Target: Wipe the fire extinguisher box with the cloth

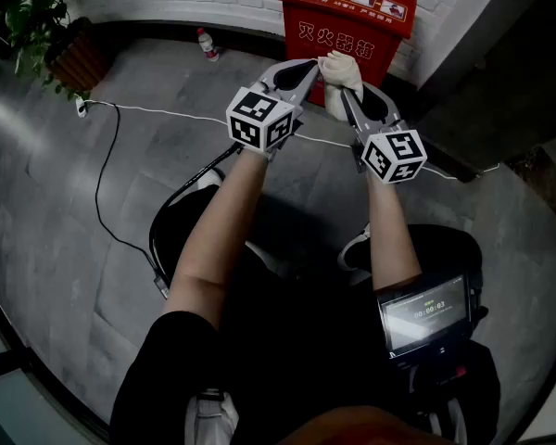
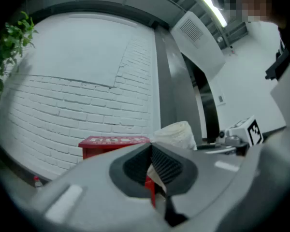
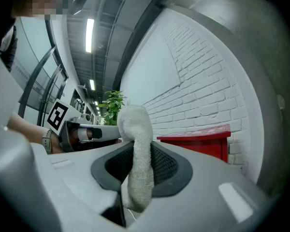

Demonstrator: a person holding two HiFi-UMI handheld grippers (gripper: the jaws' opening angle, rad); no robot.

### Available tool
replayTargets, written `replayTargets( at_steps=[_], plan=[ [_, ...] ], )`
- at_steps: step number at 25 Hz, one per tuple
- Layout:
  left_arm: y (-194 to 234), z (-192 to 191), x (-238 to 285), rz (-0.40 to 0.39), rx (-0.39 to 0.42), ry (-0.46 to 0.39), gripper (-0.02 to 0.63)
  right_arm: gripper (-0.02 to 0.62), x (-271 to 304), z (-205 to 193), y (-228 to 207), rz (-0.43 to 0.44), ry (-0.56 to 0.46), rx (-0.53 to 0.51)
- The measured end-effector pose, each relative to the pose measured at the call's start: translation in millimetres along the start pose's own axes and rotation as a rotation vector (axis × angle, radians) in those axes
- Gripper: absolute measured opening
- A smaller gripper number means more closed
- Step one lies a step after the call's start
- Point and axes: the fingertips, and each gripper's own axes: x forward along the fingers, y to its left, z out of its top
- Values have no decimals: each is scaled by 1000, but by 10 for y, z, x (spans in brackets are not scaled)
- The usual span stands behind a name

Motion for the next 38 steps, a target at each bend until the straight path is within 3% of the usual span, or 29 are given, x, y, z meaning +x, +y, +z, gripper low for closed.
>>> replayTargets(
  at_steps=[6,15,18,23,31,38],
  plan=[
    [426,-120,310,-24,24,56,0,94,522,-94,-290,-36,-23,39],
    [988,-193,586,-51,43,54,0,94,1035,-306,-593,-125,-11,61],
    [1321,-226,666,-31,48,70,0,94,1270,-332,-653,-155,-12,57],
    [1813,-141,781,30,-65,43,0,92,1652,-303,-730,-156,-11,31],
    [2185,-420,725,95,-53,83,-1,92,2172,-667,-711,-147,-3,115],
    [2437,-932,920,148,-61,161,0,92,2627,-1104,-1075,-206,21,152]
  ],
)
